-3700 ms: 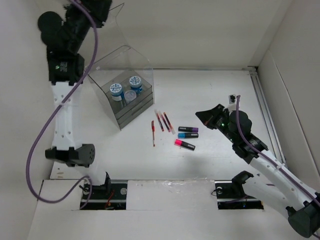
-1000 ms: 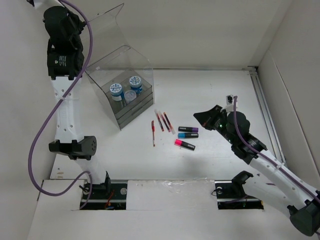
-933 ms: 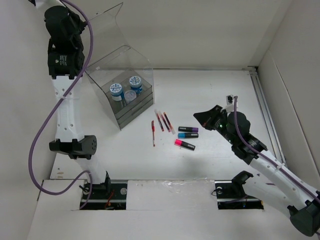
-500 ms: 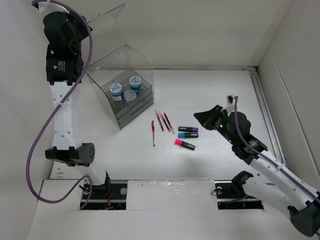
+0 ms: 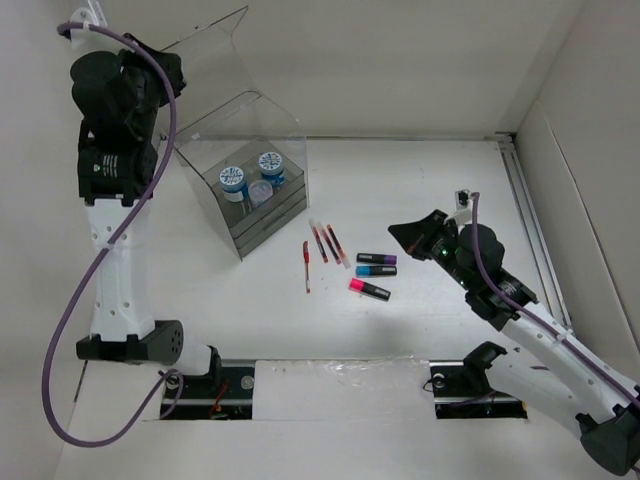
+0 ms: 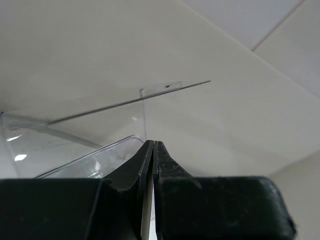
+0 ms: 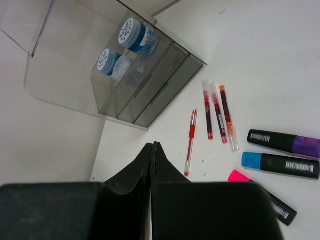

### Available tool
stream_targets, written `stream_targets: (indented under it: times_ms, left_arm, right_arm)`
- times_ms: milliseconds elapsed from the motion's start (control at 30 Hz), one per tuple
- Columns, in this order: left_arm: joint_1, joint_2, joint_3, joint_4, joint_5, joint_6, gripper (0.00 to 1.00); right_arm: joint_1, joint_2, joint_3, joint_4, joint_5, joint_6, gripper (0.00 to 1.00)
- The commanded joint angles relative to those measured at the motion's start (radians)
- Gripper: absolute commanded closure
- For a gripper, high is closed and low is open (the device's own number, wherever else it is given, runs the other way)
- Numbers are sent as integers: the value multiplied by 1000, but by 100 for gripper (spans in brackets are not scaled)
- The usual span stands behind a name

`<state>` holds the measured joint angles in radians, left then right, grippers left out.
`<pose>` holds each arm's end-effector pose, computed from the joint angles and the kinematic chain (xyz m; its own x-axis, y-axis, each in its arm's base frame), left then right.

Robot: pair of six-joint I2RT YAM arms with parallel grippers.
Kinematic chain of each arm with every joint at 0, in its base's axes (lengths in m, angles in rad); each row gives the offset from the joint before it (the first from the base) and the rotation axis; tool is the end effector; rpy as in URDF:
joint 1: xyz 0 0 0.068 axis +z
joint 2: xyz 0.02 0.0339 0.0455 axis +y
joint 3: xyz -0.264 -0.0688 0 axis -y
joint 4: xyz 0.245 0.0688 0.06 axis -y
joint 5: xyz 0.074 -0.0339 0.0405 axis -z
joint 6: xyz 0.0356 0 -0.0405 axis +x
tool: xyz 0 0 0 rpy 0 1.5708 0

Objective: Sort the stationery into containers
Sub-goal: Close the storage box at the center of the board.

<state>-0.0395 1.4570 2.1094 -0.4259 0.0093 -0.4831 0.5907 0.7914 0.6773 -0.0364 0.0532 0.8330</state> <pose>0.2549 -0.0104 0.5968 0.1762 -0.4718 -0.8639 0.1472 0.8804 -0.4508 0.1613 0.1059 0.3166 -0.4630 0.5792 -0.6710 -0.2526 0.6394 0.7262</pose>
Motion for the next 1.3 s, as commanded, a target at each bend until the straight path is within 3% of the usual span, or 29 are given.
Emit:
stream_targets:
  times_ms: [0, 133, 200, 333, 533, 867, 1267]
  left_arm:
    - [0, -107, -57, 111, -119, -12, 100]
    - [0, -83, 1, 98, -302, 30, 100]
    - [0, -5, 104, 31, -388, 58, 100]
    - [0, 112, 253, -34, -471, 84, 100]
    - [0, 131, 265, 13, -566, 109, 100]
    - [0, 229, 310, 24, -632, 123, 100]
    - [0, 287, 340, -14, -460, 132, 99]
  right_arm:
    - [8, -20, 42, 53, -4, -18, 100]
    - [8, -20, 42, 53, -4, -18, 100]
    - [17, -29, 42, 53, -4, -18, 100]
    - [17, -40, 42, 53, -4, -9, 100]
    - [17, -40, 42, 53, -4, -9, 100]
    - [17, -20, 42, 53, -23, -9, 100]
    - [17, -1, 42, 53, -23, -9, 100]
